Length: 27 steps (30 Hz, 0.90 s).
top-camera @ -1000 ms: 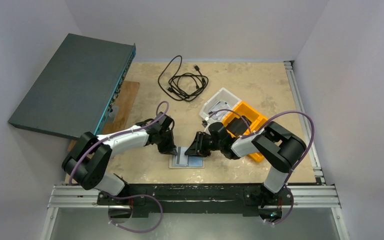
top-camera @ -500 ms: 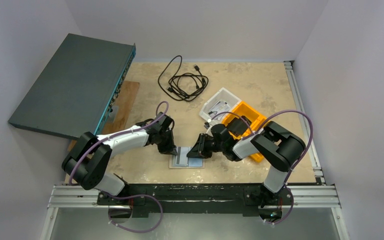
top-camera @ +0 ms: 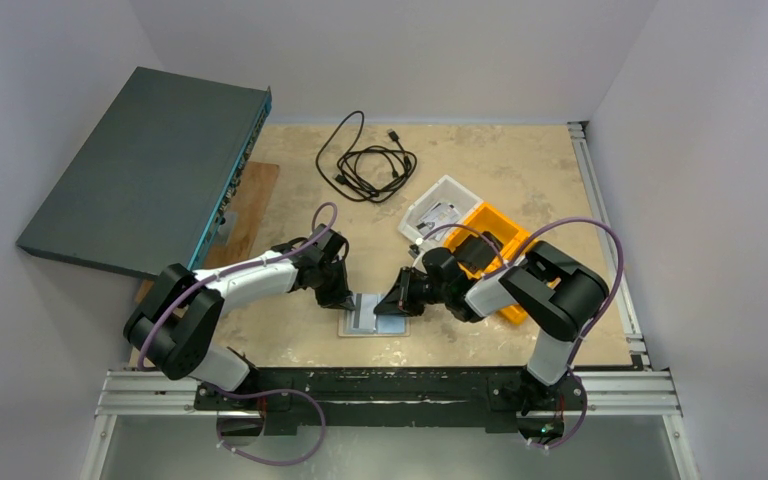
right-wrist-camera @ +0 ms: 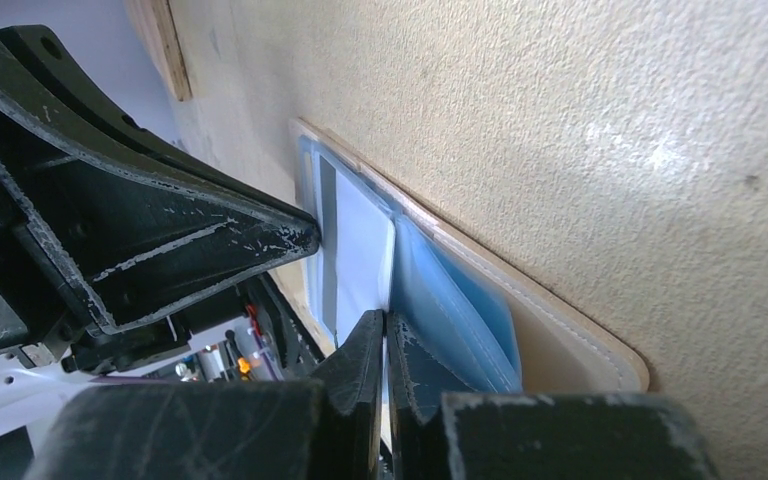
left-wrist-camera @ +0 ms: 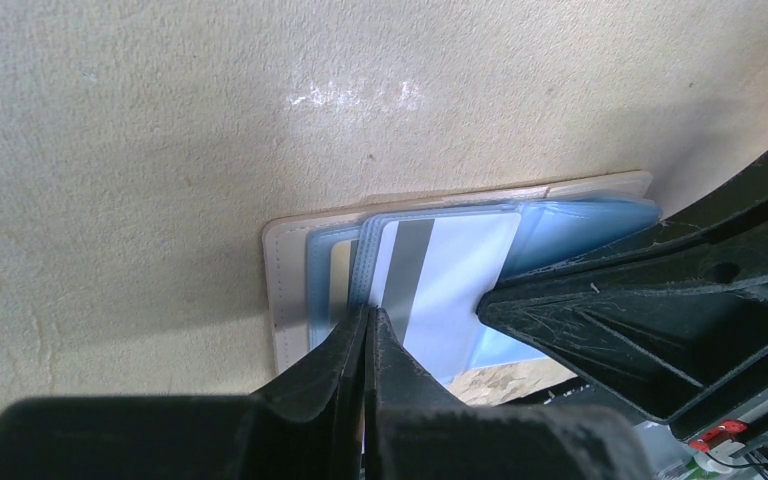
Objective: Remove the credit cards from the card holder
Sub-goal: Remove the credit card from the card holder.
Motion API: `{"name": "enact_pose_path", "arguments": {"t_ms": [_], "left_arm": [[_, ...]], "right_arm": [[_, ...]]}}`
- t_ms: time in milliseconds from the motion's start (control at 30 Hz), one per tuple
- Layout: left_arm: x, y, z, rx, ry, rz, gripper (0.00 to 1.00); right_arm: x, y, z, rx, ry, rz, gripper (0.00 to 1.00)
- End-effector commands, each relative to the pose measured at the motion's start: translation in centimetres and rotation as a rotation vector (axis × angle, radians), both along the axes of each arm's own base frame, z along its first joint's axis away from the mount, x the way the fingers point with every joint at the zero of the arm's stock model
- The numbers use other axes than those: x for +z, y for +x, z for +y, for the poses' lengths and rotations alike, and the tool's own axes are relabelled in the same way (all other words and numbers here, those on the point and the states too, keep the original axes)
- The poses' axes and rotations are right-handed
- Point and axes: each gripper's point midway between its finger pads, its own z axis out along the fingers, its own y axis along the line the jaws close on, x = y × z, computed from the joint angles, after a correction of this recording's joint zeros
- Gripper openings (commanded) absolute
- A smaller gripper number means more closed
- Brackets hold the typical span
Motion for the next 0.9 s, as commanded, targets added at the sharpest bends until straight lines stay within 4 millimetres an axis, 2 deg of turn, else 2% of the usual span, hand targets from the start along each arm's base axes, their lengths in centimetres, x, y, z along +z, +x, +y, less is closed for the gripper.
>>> {"name": "enact_pose_path", "arguments": {"t_ms": [0, 500, 533, 700, 867], "left_arm": [[-3.8, -2.6, 3.8, 0.013, 0.194, 0.085, 0.0], [-4.2, -2.5, 4.4, 0.019, 0.223, 0.094, 0.0], [-4.2, -2.5, 4.4, 0.018, 0.22, 0.092, 0.0], [-4.3, -2.5, 4.1, 0.013, 0.21, 0.096, 0.0], [-4.2, -2.4, 3.9, 0.012, 0.202, 0.095, 0.0]], "right_arm": [[0.6, 0.4, -0.2, -0.01, -0.003, -0.038, 0.0], [-0.3, 1.1, -2.5, -0.061, -0.137, -0.064, 0.0], [-0.3, 1.0, -2.5, -0.056, -0.13, -0.066, 0.0], [0.3, 1.3, -1.6, -0.037, -0.087, -0.081, 0.15], [0.1, 1.3, -0.9, -0.02, -0.062, -0.063, 0.14]]}}
